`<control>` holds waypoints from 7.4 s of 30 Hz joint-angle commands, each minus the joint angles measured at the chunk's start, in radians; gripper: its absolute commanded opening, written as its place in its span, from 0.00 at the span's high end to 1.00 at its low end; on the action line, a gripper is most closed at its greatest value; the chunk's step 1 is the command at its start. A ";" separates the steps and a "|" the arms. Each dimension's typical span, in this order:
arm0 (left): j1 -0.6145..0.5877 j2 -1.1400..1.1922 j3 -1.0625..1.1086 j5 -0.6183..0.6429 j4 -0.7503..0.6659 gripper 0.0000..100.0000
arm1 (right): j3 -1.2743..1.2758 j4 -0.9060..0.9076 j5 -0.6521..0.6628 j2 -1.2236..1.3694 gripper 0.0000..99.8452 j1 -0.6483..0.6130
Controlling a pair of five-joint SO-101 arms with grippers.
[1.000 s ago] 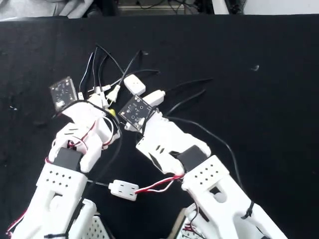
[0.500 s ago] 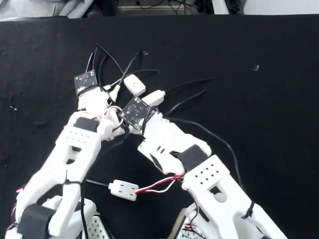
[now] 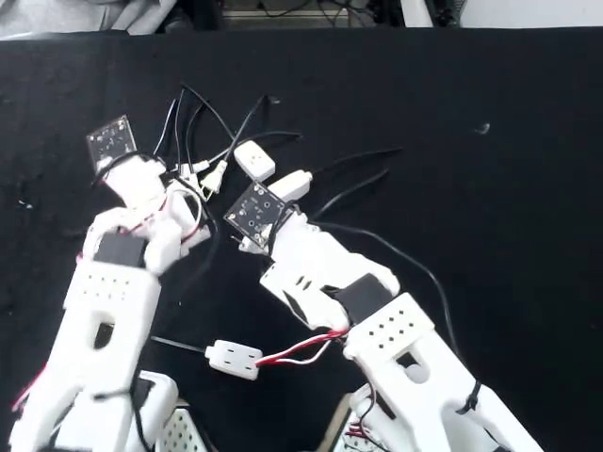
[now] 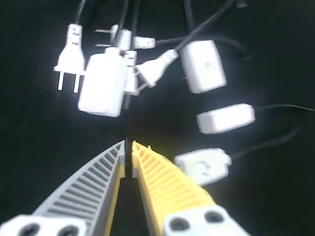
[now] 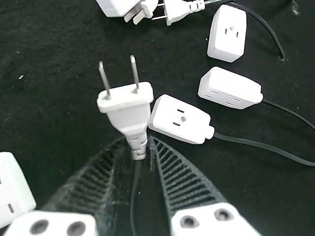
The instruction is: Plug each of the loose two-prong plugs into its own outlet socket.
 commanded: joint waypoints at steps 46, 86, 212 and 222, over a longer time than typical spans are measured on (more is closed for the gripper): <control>0.325 -0.664 0.572 -0.551 -0.350 0.97 | 0.019 -0.068 -0.025 -0.033 0.99 0.009; 0.252 -0.572 0.578 -0.516 -0.411 0.97 | -0.010 0.049 -0.034 -0.243 0.99 0.011; 0.071 -0.577 0.490 -0.311 -0.393 0.97 | 0.019 0.041 -0.034 -0.229 0.99 0.011; 0.076 -0.568 0.579 -0.311 -0.566 0.97 | 0.018 0.049 -0.054 -0.229 0.99 -0.077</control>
